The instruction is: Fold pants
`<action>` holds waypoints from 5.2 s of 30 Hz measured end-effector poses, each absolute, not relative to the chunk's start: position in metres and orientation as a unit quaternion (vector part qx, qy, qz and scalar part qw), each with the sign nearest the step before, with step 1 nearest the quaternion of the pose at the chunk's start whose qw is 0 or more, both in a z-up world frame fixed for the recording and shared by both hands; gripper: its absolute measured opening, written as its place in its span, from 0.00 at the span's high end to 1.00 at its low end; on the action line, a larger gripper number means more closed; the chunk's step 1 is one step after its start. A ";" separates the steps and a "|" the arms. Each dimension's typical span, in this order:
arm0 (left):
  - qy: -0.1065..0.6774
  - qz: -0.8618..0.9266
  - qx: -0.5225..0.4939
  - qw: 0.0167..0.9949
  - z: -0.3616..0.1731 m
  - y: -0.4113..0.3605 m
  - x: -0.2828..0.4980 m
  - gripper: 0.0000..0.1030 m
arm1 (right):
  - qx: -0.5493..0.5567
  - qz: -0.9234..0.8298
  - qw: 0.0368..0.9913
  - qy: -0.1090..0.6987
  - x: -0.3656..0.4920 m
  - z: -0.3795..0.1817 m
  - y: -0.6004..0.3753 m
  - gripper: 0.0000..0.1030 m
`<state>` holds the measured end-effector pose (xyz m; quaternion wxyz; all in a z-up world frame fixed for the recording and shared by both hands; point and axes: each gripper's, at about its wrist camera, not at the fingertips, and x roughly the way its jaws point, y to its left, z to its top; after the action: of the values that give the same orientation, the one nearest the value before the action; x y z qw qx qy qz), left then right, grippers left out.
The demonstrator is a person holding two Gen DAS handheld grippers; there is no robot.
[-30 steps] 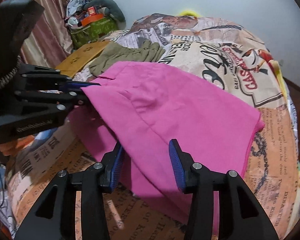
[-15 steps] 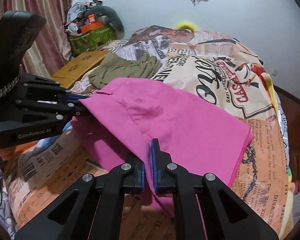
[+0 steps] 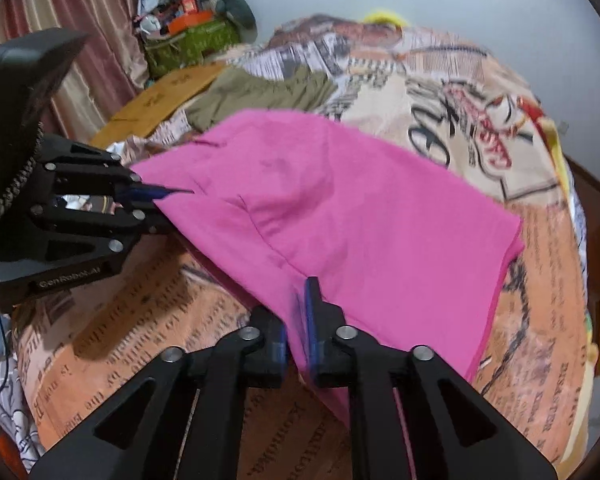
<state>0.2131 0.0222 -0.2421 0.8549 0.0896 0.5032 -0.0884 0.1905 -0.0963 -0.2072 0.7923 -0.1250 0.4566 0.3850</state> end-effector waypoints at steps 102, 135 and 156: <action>0.523 0.012 -0.002 0.852 -0.258 0.086 0.219 0.07 | -0.048 0.310 0.813 0.491 0.193 -0.218 -0.162 0.49; 0.496 0.054 -0.008 0.867 -0.237 0.143 0.331 0.22 | -0.027 0.264 0.859 0.438 0.304 -0.203 -0.175 0.46; 0.537 0.012 -0.025 0.843 -0.293 0.145 0.376 0.66 | -0.006 0.242 0.851 0.467 0.374 -0.265 -0.179 0.70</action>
<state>0.3765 0.1452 -0.2930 0.8434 -0.0253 0.5366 0.0119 0.3740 -0.1789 -0.2654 0.8505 -0.0057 0.4667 0.2425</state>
